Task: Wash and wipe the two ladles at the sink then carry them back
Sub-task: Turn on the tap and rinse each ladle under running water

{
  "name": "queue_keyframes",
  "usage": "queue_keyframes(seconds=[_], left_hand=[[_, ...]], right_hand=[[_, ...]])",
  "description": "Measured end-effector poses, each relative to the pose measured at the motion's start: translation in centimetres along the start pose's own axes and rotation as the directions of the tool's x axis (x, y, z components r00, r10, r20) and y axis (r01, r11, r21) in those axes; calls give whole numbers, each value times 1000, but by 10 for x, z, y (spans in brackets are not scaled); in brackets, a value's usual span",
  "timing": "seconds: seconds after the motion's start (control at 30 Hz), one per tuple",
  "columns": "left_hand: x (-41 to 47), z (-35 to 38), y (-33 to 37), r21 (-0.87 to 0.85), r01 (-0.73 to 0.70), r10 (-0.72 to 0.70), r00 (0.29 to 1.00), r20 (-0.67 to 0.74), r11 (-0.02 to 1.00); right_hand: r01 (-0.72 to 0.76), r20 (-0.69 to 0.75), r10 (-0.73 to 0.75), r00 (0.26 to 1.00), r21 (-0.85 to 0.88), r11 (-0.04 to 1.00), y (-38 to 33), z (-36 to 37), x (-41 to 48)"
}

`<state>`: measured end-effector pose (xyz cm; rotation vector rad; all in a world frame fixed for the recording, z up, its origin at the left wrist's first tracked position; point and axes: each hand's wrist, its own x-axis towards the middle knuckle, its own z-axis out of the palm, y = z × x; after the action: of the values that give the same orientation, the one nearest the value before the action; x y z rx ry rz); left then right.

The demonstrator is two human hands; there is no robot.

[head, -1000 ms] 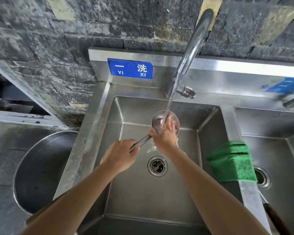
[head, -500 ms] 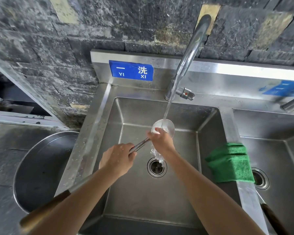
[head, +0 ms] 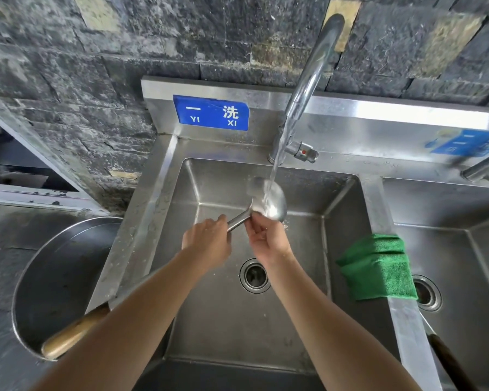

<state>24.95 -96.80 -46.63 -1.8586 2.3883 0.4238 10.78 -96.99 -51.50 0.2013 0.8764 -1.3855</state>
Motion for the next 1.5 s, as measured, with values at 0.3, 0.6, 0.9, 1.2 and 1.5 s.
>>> queue_keyframes(seconds=[0.3, 0.6, 0.9, 1.2, 1.5], left_hand=[[7, -13, -22, 170, 1, 7, 999, -48, 985], [-2, -12, -14, 167, -82, 84, 996, -7, 983], [4, -8, -16, 153, -31, 26, 999, 30, 988], [8, -14, -19, 168, -52, 50, 999, 16, 984], [21, -20, 6, 158, -140, 155, 985, -83, 977]], right_hand=[[213, 255, -514, 819, -967, -140, -10, -18, -22], [343, 543, -269, 796, -770, -538, -36, -1, 26], [422, 664, -182, 725, -638, -644, -30, 5, 23], [399, 593, -103, 798, -649, -648, -30, 12, 14], [80, 6, -339, 941, -975, 207, -87, -8, 8]])
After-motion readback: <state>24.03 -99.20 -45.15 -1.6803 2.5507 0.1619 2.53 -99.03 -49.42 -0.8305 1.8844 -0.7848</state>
